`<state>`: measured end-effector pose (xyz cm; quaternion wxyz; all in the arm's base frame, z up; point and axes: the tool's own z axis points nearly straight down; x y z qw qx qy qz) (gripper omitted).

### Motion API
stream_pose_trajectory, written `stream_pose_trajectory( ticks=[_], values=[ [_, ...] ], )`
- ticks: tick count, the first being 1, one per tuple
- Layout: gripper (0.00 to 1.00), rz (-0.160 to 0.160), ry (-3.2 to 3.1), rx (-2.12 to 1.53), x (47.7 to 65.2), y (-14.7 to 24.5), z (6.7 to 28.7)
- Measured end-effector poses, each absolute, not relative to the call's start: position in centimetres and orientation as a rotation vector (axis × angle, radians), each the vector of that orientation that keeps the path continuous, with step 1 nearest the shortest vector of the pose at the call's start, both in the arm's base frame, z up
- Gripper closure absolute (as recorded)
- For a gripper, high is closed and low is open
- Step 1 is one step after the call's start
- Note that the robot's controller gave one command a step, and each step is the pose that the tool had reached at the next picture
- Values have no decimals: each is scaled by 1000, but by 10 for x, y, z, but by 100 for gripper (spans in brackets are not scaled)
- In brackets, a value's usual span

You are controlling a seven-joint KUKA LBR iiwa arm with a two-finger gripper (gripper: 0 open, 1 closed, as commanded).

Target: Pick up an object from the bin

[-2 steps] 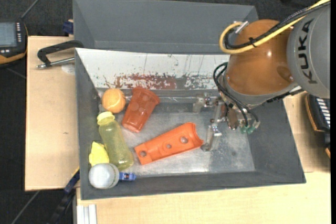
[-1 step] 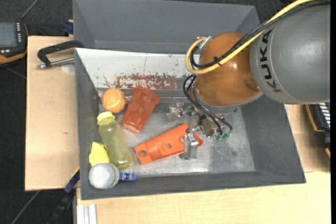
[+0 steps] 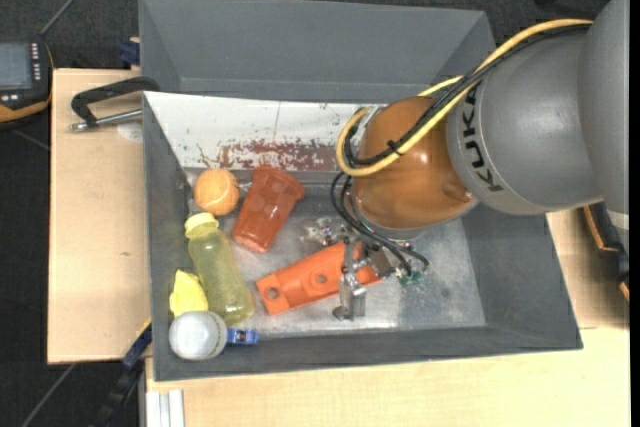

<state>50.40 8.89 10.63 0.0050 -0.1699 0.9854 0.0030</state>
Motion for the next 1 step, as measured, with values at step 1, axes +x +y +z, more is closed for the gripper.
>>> stream_pose_trajectory(
  ticks=[1],
  values=[
    [100,3,3046,-768,509,82,70]
  ],
)
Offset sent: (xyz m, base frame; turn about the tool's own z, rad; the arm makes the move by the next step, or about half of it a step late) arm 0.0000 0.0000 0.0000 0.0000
